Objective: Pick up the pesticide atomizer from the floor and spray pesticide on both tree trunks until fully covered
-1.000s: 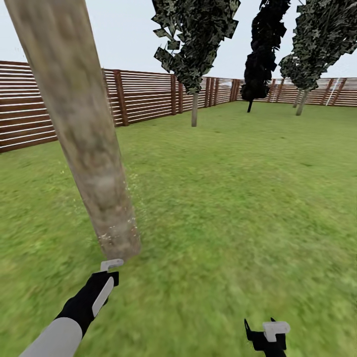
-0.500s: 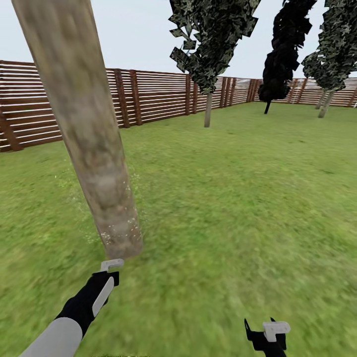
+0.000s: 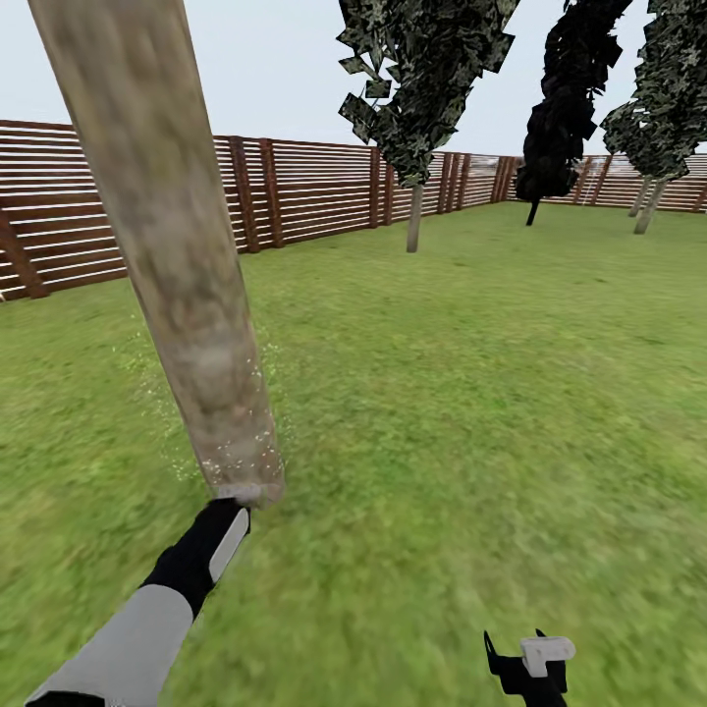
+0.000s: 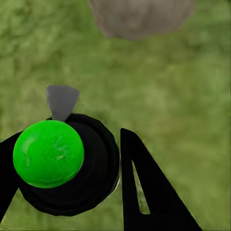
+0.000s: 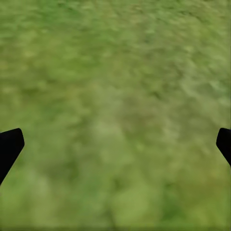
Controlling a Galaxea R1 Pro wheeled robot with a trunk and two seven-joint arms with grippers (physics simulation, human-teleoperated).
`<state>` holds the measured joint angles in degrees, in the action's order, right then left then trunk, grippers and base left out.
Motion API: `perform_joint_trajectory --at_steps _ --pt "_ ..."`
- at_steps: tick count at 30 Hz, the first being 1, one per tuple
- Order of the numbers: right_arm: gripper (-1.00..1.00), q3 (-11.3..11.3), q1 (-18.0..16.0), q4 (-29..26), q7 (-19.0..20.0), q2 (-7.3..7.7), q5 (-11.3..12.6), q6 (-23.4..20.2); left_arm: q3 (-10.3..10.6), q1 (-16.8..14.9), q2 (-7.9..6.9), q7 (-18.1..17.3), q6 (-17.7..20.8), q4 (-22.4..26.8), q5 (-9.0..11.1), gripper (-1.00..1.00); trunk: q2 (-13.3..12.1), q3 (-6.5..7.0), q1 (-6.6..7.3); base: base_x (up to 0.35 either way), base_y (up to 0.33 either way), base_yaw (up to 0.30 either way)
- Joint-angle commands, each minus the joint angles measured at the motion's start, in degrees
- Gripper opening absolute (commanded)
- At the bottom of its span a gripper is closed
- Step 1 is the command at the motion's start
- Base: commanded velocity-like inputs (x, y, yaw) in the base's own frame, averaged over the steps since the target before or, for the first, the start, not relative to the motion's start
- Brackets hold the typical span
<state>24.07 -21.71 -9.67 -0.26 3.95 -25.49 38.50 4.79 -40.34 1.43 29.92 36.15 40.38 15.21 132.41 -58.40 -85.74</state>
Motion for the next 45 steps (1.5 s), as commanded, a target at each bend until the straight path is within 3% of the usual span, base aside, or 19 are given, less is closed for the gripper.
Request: perform_joint_trajectory --at_steps 1,3,6,9,12,13,14,16,18,21,23,25,28,29,37,39,41,43,45 --pt "1.00 0.01 0.00 0.00 0.00 0.00 0.01 0.00 -0.45 0.00 -1.94 0.00 -0.27 0.10 0.93 -1.00 0.00 0.00 0.00 0.000 0.000 0.000" --pt "1.00 0.01 0.00 0.00 0.00 0.00 0.01 0.00 -0.66 0.00 -2.52 0.03 -0.28 0.20 0.94 -1.00 0.00 0.00 0.00 0.000 0.000 0.000" --pt "1.00 0.01 0.00 0.00 0.00 0.00 0.01 0.00 -0.28 -0.46 2.26 0.07 -0.18 2.04 0.61 -1.00 0.00 0.00 0.00 0.000 0.000 0.000" --pt "1.00 0.01 0.00 0.00 0.00 0.00 0.01 0.00 -0.23 -3.36 4.60 0.13 1.16 2.40 0.60 -1.00 0.00 0.00 0.00 0.000 0.000 0.000" --pt "1.00 0.01 0.00 0.00 0.00 0.00 0.01 0.00 -0.49 -4.38 3.76 0.09 1.75 2.42 0.39 -1.00 0.00 0.00 0.00 0.000 0.000 0.000" --pt "1.00 0.01 0.00 0.00 0.00 0.00 0.01 0.00 -0.62 -4.43 2.57 0.08 1.76 2.42 0.39 -1.00 0.00 0.00 0.00 0.000 0.000 0.000" --pt "1.00 0.01 0.00 0.00 0.00 0.00 0.01 0.01 -0.71 -4.44 0.40 0.09 1.80 2.68 0.42 -1.00 0.00 0.00 0.00 0.000 0.000 0.000" --pt "1.00 0.01 0.00 0.00 0.00 0.00 0.01 0.00 -0.71 -4.18 -0.89 0.09 1.88 4.49 0.38 -1.00 0.00 0.00 0.00 0.000 0.000 0.000" --pt "1.00 0.01 0.00 0.00 0.00 0.00 0.01 0.01 -0.35 -3.92 -0.35 0.07 3.07 6.30 0.44 -1.00 0.00 0.00 0.00 0.000 0.000 0.000" --pt "1.00 0.01 0.00 0.00 0.00 0.00 0.01 0.01 0.00 -4.47 3.28 0.46 4.96 9.75 0.55 -1.00 0.00 0.00 0.00 0.000 0.000 0.000" --pt "1.00 0.01 0.00 0.00 0.00 0.00 0.01 0.00 0.54 -4.50 3.56 0.66 6.95 12.34 0.50 -1.00 0.00 0.00 0.00 0.000 0.000 0.000" --pt "1.00 0.01 0.00 0.00 0.00 0.00 0.01 0.00 0.33 -3.93 2.09 0.68 11.46 18.14 0.38 -1.00 0.00 0.00 0.00 0.000 0.000 0.000" --pt "1.00 0.01 0.00 0.00 0.00 0.00 0.01 0.00 0.15 -3.71 -1.15 0.67 12.08 19.60 0.47 -1.00 0.00 0.00 0.00 0.000 0.000 0.000" --pt "1.00 0.01 0.00 0.00 0.00 0.00 0.01 0.00 0.08 -3.70 -2.88 0.66 12.11 19.78 0.54 -1.00 0.00 0.00 0.00 0.000 0.000 0.000" --pt "1.00 0.01 0.00 0.00 0.00 0.00 0.01 0.00 1.07 -3.78 -1.51 0.72 12.02 19.98 0.47 -1.00 0.00 0.00 0.00 -0.101 0.000 0.000" --pt "1.00 0.01 0.00 0.00 0.00 0.00 0.01 0.00 0.52 -3.72 -3.38 0.67 12.05 19.85 0.39 -1.00 0.00 0.00 0.00 -0.003 0.000 0.000" --pt "1.00 0.01 0.00 0.00 0.00 0.00 0.01 0.00 0.12 -3.70 -7.14 0.61 12.10 19.80 0.95 -1.00 0.00 0.00 0.00 0.000 0.000 0.000" --pt "1.00 0.01 0.00 0.00 0.00 0.00 0.01 0.00 -2.11 -3.69 -8.04 0.47 12.10 19.80 1.08 -1.00 0.00 0.00 0.00 0.000 0.000 0.000" --pt "1.00 0.01 0.00 0.00 0.00 0.00 0.01 0.00 -2.52 -3.61 -7.82 0.31 11.98 19.47 0.88 -1.00 0.00 0.00 0.00 0.000 0.000 0.000"
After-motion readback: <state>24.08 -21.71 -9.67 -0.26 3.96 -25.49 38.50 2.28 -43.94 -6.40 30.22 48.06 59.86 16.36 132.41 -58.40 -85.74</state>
